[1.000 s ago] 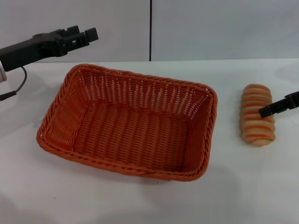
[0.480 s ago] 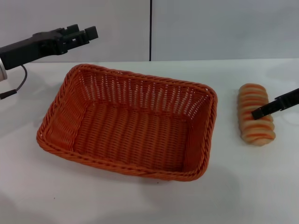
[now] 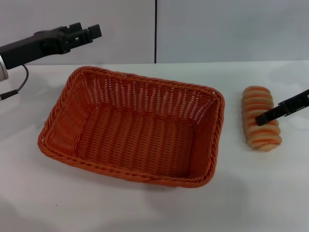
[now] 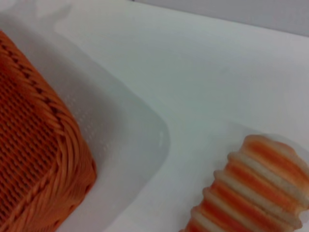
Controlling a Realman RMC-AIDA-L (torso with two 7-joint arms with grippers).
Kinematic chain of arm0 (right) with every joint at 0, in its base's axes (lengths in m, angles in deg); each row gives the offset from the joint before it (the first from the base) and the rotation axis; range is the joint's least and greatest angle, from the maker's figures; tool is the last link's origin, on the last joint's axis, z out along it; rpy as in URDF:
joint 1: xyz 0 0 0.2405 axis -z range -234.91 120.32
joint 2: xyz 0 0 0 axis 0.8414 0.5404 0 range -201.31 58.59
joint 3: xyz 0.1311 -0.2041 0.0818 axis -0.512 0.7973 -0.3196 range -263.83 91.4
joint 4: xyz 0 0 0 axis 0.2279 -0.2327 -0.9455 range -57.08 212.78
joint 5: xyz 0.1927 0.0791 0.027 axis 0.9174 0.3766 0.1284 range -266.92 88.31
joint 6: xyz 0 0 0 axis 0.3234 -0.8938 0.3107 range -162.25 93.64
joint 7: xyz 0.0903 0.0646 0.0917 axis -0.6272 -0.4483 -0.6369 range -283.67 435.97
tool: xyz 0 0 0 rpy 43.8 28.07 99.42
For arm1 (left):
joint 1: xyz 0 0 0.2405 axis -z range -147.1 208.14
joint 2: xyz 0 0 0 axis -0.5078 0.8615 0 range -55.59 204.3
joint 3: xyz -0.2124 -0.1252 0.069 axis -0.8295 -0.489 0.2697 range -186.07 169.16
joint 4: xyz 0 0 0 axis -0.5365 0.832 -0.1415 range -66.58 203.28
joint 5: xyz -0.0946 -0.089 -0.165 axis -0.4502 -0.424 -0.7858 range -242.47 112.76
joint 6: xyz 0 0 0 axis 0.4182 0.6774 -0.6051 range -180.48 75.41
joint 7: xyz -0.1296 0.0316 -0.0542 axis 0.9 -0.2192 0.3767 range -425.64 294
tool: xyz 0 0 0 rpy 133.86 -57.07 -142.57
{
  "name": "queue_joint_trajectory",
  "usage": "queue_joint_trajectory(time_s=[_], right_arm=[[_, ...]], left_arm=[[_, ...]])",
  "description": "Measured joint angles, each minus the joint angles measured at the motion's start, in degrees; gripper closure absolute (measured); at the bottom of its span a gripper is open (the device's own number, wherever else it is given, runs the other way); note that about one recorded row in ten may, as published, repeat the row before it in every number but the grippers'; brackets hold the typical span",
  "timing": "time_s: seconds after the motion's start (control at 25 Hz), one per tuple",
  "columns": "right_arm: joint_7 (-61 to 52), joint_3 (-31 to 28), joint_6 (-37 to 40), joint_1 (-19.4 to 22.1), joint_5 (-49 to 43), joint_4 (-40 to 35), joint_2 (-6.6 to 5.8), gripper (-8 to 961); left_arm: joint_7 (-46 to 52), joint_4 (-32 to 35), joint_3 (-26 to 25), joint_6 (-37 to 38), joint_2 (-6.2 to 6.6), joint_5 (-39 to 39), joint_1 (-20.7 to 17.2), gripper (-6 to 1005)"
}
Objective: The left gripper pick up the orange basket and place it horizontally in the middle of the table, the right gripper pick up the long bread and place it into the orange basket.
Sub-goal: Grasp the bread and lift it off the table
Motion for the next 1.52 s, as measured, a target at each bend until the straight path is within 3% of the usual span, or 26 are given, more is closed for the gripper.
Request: queue_joint_trajectory(time_s=[0.8, 1.52], right_arm=[[-0.30, 0.96, -0.84, -0.04, 0.01, 0.20, 0.19, 384], [-0.07, 1.11, -0.49, 0.15, 0.00, -0.32, 0.64, 530]], left_arm=[[-0.37, -0.72, 0.00, 0.33, -0.08, -0.10, 0.12, 218], [-0.44, -0.88, 0.00, 0.55, -0.09, -0.16, -0.06, 218]])
